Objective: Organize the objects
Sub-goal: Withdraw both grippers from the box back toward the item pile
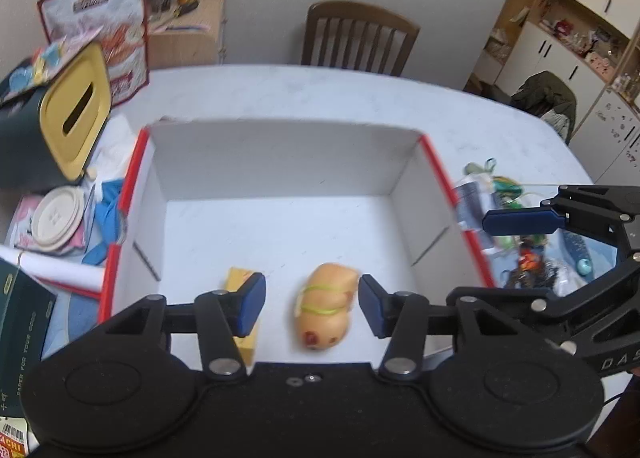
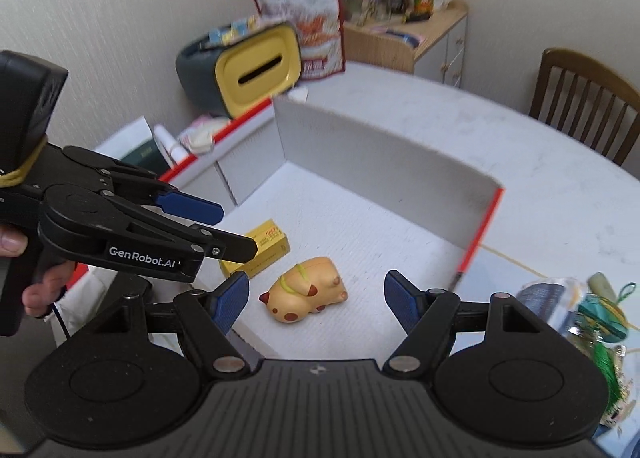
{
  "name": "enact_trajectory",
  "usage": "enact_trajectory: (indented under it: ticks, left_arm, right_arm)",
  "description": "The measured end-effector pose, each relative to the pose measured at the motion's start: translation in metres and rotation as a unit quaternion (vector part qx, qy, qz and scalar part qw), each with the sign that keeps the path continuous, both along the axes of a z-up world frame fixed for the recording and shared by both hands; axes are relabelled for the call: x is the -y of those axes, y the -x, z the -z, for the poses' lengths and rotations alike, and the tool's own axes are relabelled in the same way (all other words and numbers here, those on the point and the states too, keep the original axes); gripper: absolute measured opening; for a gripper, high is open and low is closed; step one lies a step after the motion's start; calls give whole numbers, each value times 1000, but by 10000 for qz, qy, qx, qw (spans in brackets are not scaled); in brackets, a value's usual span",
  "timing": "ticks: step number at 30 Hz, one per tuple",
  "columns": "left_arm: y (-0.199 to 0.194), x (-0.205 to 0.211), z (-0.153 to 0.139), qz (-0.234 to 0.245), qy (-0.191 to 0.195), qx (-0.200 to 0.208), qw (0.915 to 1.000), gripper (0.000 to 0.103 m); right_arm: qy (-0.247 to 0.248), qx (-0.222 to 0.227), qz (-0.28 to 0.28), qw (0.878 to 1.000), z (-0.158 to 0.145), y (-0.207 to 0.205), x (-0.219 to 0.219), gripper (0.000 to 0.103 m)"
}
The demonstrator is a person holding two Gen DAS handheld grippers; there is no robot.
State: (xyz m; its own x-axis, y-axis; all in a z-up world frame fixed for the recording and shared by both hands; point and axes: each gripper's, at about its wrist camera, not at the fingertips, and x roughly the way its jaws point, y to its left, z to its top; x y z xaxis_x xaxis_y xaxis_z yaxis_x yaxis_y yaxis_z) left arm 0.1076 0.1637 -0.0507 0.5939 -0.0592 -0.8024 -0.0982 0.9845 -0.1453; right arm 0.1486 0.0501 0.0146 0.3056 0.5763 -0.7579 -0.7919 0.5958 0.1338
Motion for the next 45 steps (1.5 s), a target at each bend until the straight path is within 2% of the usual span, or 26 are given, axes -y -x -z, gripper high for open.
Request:
enact_trajectory:
  ticks: [7, 11, 15, 21, 23, 35, 40, 45]
  left_arm:
    - [8, 33, -25, 107, -156, 422, 9989, 64]
    - [10, 54, -35, 181, -271, 612, 9976, 64]
    - [9, 76, -42, 210, -298, 736, 9966, 67]
    - [5, 106, -49, 188, -381, 934, 9947, 80]
    - [3, 116, -51, 204, -391, 976, 9943, 81]
    - [-9, 175, -46, 357, -403, 1100, 9925, 92]
    - [-12, 192, -42, 396, -474, 1151, 9914, 102]
    - [-18, 207, -37, 361, -567, 1148, 9911, 102]
  right_arm:
    - [-475, 334, 343, 9977, -27, 11, 46, 75]
    - [-707, 475, 531, 9950, -38, 13, 72, 79]
    - [-807, 606, 696, 9925, -45, 15, 99, 79]
    - [-895, 742, 904, 9891, -49, 16, 139, 80]
    - [-936, 769, 946, 9881, -50, 16, 152, 84]
    - [-1027, 931, 1401, 9804, -49, 9, 238, 86]
    - [-1025, 987, 1701, 9751, -44, 2, 278, 89]
    - [-911, 1113, 1987, 9695, -34, -4, 312, 93]
